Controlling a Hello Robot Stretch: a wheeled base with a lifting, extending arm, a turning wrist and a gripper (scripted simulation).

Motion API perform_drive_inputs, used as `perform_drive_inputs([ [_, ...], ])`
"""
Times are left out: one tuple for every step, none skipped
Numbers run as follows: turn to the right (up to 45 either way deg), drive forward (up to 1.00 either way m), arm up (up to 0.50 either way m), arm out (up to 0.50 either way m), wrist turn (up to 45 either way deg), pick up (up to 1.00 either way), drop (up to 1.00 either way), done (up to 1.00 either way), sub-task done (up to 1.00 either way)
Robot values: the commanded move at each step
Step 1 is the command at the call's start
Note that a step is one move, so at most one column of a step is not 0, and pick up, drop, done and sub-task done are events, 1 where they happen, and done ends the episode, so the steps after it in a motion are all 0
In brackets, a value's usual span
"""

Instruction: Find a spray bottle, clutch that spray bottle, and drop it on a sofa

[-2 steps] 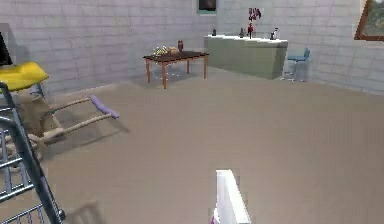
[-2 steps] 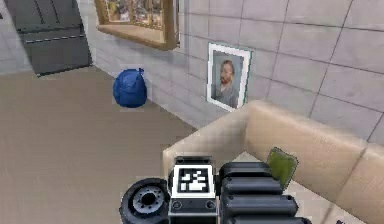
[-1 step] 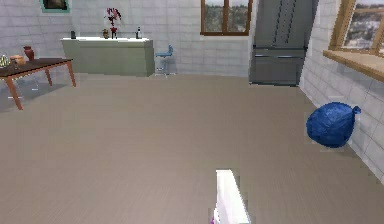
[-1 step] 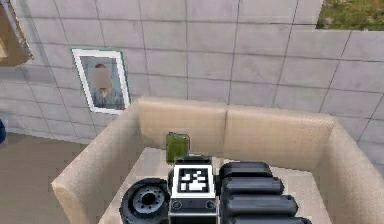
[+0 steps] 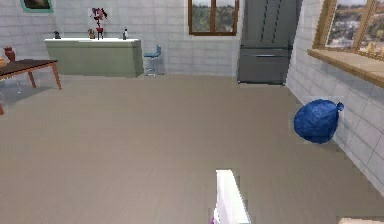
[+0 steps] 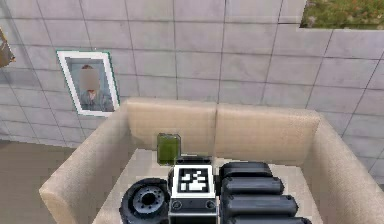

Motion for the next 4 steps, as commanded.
perform_drive_inputs([
  [0.0, 0.00, 0.00, 0.44, 0.0, 0.00, 0.00, 0.00, 0.00],
  [0.0, 0.00, 0.00, 0.00, 45.0, 0.00, 0.00, 0.00, 0.00],
  [0.0, 0.00, 0.00, 0.00, 45.0, 0.00, 0.00, 0.00, 0.00],
  [0.0, 0.00, 0.00, 0.00, 45.0, 0.00, 0.00, 0.00, 0.00],
])
